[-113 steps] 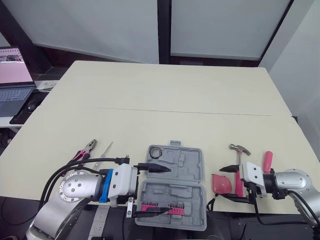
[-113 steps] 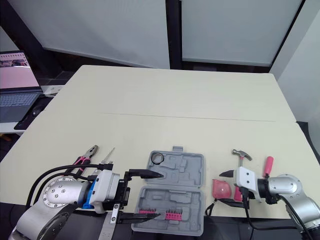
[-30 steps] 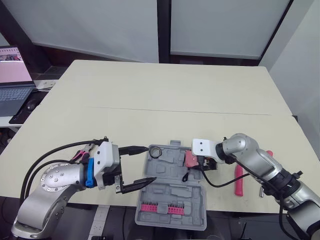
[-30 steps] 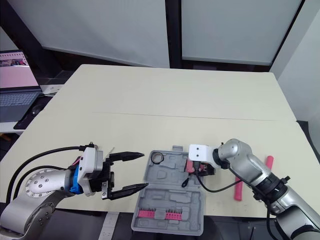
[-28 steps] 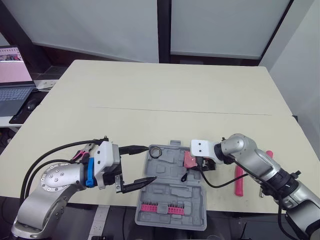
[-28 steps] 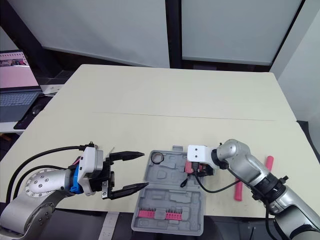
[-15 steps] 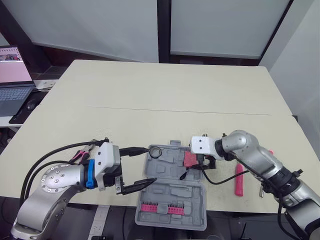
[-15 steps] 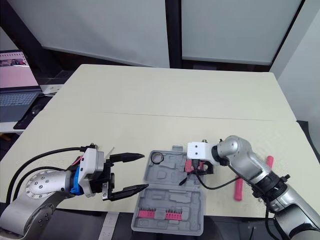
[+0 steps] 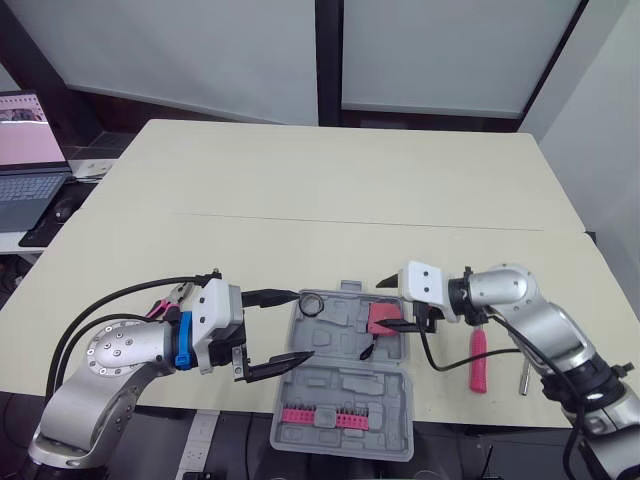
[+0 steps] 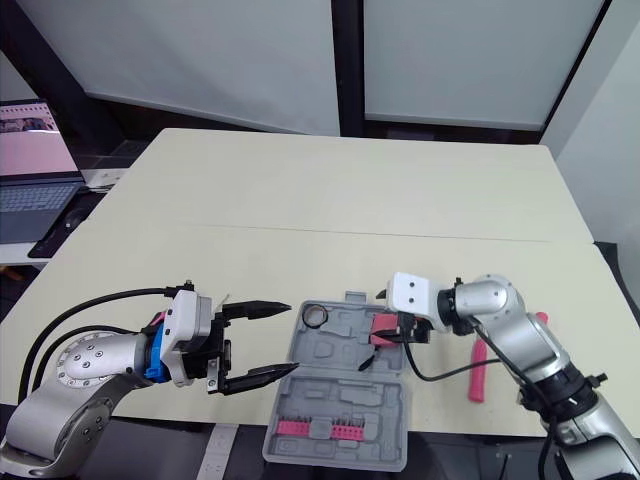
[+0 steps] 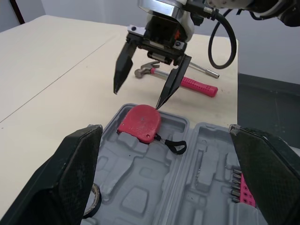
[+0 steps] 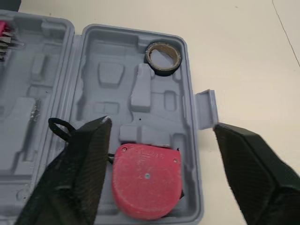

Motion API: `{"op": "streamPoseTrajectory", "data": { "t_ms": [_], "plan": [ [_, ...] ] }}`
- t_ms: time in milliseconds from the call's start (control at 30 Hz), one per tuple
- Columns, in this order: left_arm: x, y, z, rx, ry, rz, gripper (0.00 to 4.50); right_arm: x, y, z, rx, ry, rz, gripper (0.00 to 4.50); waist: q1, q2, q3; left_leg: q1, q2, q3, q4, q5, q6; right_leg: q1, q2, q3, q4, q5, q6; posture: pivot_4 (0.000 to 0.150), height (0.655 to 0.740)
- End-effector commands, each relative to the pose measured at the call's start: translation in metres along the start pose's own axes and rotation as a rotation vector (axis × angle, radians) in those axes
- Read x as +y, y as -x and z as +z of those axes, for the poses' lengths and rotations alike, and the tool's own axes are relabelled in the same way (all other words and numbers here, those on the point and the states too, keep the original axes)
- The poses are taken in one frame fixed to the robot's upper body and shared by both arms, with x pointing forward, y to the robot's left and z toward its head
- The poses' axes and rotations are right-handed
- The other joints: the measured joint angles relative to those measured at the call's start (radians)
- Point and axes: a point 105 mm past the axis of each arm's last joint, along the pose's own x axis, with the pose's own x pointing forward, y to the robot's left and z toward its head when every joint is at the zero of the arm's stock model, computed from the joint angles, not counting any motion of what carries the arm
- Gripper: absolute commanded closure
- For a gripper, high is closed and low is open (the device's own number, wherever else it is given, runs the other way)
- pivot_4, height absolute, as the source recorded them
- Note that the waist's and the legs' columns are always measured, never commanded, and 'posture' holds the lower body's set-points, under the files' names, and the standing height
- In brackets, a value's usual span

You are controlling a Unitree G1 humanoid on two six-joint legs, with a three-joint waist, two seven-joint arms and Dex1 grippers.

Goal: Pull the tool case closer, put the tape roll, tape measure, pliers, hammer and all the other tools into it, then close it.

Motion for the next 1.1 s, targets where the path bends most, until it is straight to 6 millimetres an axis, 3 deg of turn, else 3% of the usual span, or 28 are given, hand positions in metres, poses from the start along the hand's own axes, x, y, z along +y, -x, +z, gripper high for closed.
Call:
{"op": "streamPoseTrajectory", "data": {
  "t_ms": [33, 133, 433, 533, 633, 800, 1100],
  "plan": [
    [-0.003, 0.000, 0.006, -0.010, -0.035, -0.023, 0.00, 0.001, 0.002, 0.006, -0.045, 0.033, -0.038, 2.15, 0.000, 0.000, 0.000, 0.000, 0.000, 0.000, 0.000, 0.000, 0.000, 0.000, 0.000, 0.000, 0.000, 0.000, 0.000, 0.150, 0.7400],
    [-0.004, 0.001, 0.006, -0.004, -0.036, -0.028, 0.00, 0.008, -0.006, -0.007, -0.032, -0.008, -0.048, 2.78, -0.002, 0.000, 0.000, 0.000, 0.000, 0.000, 0.000, 0.000, 0.000, 0.000, 0.000, 0.000, 0.000, 0.000, 0.000, 0.150, 0.7400],
    [-0.005, 0.001, 0.009, 0.003, -0.041, -0.040, 0.00, 0.012, -0.033, -0.049, 0.037, -0.113, -0.122, 2.78, -0.002, 0.000, 0.000, 0.001, 0.000, 0.000, 0.000, 0.000, 0.000, 0.000, 0.001, 0.000, 0.000, 0.000, 0.000, 0.150, 0.7400],
    [-0.005, 0.001, 0.010, 0.006, -0.041, -0.038, 0.00, 0.019, -0.035, -0.077, 0.078, -0.248, -0.128, 2.78, -0.002, -0.001, -0.001, 0.002, 0.000, 0.000, 0.000, 0.000, 0.000, 0.001, 0.001, 0.000, 0.000, 0.000, 0.000, 0.150, 0.7400],
    [-0.006, 0.003, 0.010, 0.014, -0.037, -0.037, 0.00, 0.029, -0.034, -0.088, 0.092, -0.300, -0.097, 2.78, -0.002, -0.003, -0.002, 0.009, 0.000, 0.000, -0.001, 0.000, 0.000, 0.009, 0.001, 0.001, -0.001, 0.000, 0.000, 0.150, 0.7400],
    [-0.007, 0.004, 0.009, 0.024, -0.033, -0.032, 0.00, 0.030, -0.033, -0.090, 0.053, -0.391, -0.096, 2.78, 0.003, -0.004, -0.004, 0.017, -0.001, -0.001, -0.005, 0.000, 0.000, 0.020, 0.001, 0.001, -0.007, 0.000, 0.000, 0.150, 0.7400],
    [-0.005, 0.003, 0.010, 0.021, -0.038, -0.023, 0.00, 0.010, -0.031, -0.067, -0.056, -0.186, -0.124, 2.78, 0.003, -0.004, -0.005, 0.018, -0.001, -0.002, -0.007, 0.000, 0.000, 0.022, 0.001, 0.000, -0.011, 0.000, 0.000, 0.150, 0.7400]
  ]
}}
